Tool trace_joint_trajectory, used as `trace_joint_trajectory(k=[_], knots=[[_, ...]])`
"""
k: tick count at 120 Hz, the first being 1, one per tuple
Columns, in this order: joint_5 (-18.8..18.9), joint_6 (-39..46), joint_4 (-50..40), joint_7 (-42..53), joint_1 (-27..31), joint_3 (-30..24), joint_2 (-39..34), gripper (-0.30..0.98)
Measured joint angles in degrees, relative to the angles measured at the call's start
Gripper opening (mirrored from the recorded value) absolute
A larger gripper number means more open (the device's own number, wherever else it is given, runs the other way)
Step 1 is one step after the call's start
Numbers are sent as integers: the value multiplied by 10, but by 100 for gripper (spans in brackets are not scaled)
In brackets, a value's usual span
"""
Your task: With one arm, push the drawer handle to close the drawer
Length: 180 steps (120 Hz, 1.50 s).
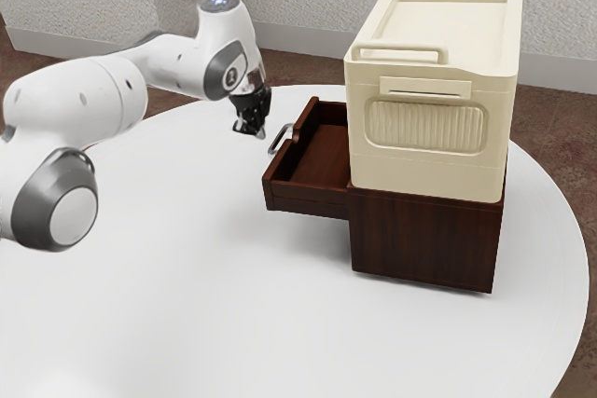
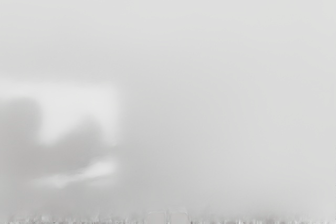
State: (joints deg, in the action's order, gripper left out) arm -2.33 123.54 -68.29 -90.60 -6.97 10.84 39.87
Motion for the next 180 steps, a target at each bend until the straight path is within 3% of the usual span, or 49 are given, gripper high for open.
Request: trace_joint_trajectory(k=[66,180], knots=[[-10,48,1,10,-2,-6,20,-10],[-11,94,47,40,-71,-23,59,-10]])
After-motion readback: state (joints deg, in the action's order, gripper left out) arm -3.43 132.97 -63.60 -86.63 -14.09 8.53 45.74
